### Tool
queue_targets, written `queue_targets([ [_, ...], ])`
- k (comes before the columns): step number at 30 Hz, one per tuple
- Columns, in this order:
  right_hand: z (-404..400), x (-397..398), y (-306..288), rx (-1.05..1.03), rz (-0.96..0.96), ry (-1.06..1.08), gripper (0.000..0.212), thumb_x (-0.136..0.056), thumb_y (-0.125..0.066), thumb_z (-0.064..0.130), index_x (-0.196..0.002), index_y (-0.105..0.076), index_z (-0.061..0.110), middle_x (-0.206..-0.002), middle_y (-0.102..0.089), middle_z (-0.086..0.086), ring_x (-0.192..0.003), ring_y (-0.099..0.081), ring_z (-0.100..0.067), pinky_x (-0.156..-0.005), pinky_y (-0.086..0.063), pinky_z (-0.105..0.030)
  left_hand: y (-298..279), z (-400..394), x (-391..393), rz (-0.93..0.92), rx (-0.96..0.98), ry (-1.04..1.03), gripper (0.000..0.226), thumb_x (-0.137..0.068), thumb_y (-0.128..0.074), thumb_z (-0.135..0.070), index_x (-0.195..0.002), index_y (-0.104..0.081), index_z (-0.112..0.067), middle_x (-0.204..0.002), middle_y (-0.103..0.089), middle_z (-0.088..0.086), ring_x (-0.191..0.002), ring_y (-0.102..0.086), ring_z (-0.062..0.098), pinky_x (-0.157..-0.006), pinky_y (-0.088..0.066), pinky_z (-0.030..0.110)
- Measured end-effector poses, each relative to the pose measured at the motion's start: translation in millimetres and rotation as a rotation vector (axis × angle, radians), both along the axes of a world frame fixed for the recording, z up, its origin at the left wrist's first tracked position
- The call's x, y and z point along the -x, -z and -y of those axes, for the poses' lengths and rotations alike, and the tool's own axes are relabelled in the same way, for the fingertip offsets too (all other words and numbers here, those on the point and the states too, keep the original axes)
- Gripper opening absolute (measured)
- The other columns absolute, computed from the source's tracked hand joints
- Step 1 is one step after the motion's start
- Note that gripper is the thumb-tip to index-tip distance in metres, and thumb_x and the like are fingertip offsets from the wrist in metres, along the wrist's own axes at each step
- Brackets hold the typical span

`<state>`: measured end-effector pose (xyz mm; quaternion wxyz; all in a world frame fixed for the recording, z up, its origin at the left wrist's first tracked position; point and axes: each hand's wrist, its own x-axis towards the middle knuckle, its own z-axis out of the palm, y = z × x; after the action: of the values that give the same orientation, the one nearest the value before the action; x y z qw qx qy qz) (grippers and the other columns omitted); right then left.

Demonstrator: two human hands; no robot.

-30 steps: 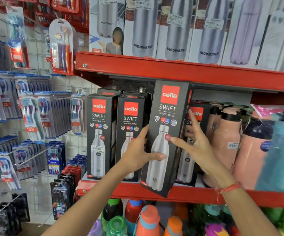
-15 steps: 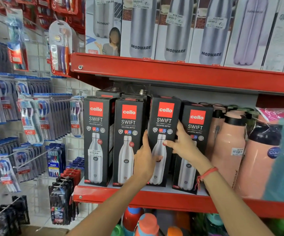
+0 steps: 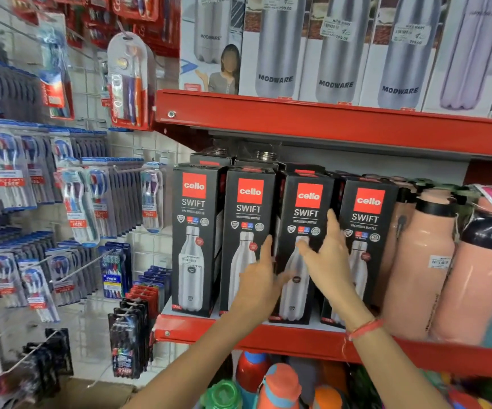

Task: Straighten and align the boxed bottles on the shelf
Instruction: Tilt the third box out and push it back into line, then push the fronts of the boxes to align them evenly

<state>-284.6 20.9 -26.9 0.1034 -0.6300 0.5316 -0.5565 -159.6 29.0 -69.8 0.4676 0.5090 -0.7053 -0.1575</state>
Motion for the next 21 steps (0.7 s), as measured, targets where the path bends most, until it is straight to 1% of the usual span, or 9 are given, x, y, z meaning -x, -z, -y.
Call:
queue_targets([
  [2, -15, -20, 10, 0.188, 0.029, 0.057, 0.068, -0.088, -0.06, 0.012, -0.147, -0.027, 0.017, -0.147, -0.034, -0.006, -0.133, -0.038, -0.019, -0.107, -0.034, -0.026, -2, -14, -30, -0.074, 0.135, 0.004, 0.053, -0.093, -0.056, -0.037, -0.14, -0.041, -0.018, -0.115, -0.072, 0.006, -0.097, -0.069, 0.011, -0.089, -0.052, 0.029],
  [4, -23, -42, 21, 0.327, 0.07, -0.033, 0.044, -0.089, -0.058, 0.008, -0.131, -0.05, 0.017, -0.125, -0.052, -0.001, -0.112, -0.053, -0.007, -0.096, -0.04, -0.013, 3, -20, -64, -0.181, 0.273, -0.068, 0.033, -0.095, -0.05, -0.035, -0.124, -0.056, -0.02, -0.106, -0.071, -0.004, -0.09, -0.063, -0.01, -0.081, -0.049, 0.012],
  [7, -26, -83, 48, 0.102, 0.082, -0.36, 0.02, -0.093, -0.057, 0.013, -0.11, -0.066, 0.018, -0.107, -0.07, 0.002, -0.098, -0.065, -0.005, -0.088, -0.05, -0.02, 21, -20, -116, -0.304, 0.341, -0.22, 0.021, -0.098, -0.047, -0.025, -0.116, -0.056, -0.024, -0.112, -0.06, -0.001, -0.097, -0.058, 0.001, -0.08, -0.046, 0.016],
  [9, -22, -111, 73, -0.169, 0.011, -0.457, 0.031, -0.095, -0.053, 0.021, -0.127, -0.056, 0.019, -0.125, -0.065, -0.006, -0.107, -0.063, -0.009, -0.095, -0.048, -0.025, 36, -16, -145, -0.367, 0.25, -0.238, 0.02, -0.098, -0.047, -0.022, -0.118, -0.049, -0.026, -0.119, -0.055, 0.007, -0.107, -0.057, 0.016, -0.088, -0.048, 0.029],
  [11, -17, -133, 95, -0.355, -0.067, -0.421, 0.058, -0.096, -0.049, 0.032, -0.148, -0.027, 0.017, -0.145, -0.047, -0.011, -0.124, -0.052, -0.017, -0.102, -0.04, -0.026, 50, -8, -168, -0.346, 0.081, -0.197, 0.032, -0.098, -0.042, -0.035, -0.13, -0.04, -0.027, -0.134, -0.048, 0.009, -0.123, -0.05, 0.023, -0.102, -0.042, 0.039],
  [13, -14, -149, 109, -0.424, -0.129, -0.381, 0.076, -0.095, -0.044, 0.043, -0.153, 0.001, 0.023, -0.153, -0.035, -0.009, -0.132, -0.044, -0.021, -0.099, -0.032, -0.023, 63, -5, -181, -0.279, -0.122, -0.034, 0.06, -0.095, -0.027, -0.056, -0.149, -0.015, -0.032, -0.159, -0.022, -0.001, -0.145, -0.024, 0.019, -0.118, -0.023, 0.042],
  [15, -12, -160, 114, -0.429, -0.126, -0.38, 0.081, -0.094, -0.042, 0.049, -0.149, 0.016, 0.034, -0.159, -0.019, -0.002, -0.138, -0.036, -0.022, -0.097, -0.028, -0.023, 68, -6, -186, -0.246, -0.274, 0.126, 0.067, -0.09, -0.012, -0.065, -0.15, 0.004, -0.039, -0.161, 0.001, -0.014, -0.147, -0.003, 0.007, -0.122, -0.008, 0.043],
  [18, -11, -168, 111, -0.402, -0.1, -0.352, 0.079, -0.094, -0.038, 0.051, -0.14, 0.027, 0.049, -0.16, -0.015, 0.005, -0.138, -0.037, -0.025, -0.095, -0.035, -0.028, 62, 0, -181, -0.307, -0.351, 0.184, 0.064, -0.093, -0.012, -0.059, -0.151, 0.0, -0.032, -0.161, -0.003, -0.01, -0.149, -0.005, 0.011, -0.123, -0.01, 0.044],
  [21, -13, -161, 109, -0.412, -0.174, -0.292, 0.073, -0.093, -0.033, 0.052, -0.137, 0.026, 0.056, -0.148, -0.045, -0.007, -0.111, -0.058, -0.03, -0.081, -0.043, -0.036, 59, -4, -185, -0.516, -0.423, 0.19, 0.057, -0.101, -0.023, -0.04, -0.15, -0.02, -0.012, -0.16, -0.022, 0.006, -0.147, -0.022, 0.023, -0.119, -0.021, 0.034],
])
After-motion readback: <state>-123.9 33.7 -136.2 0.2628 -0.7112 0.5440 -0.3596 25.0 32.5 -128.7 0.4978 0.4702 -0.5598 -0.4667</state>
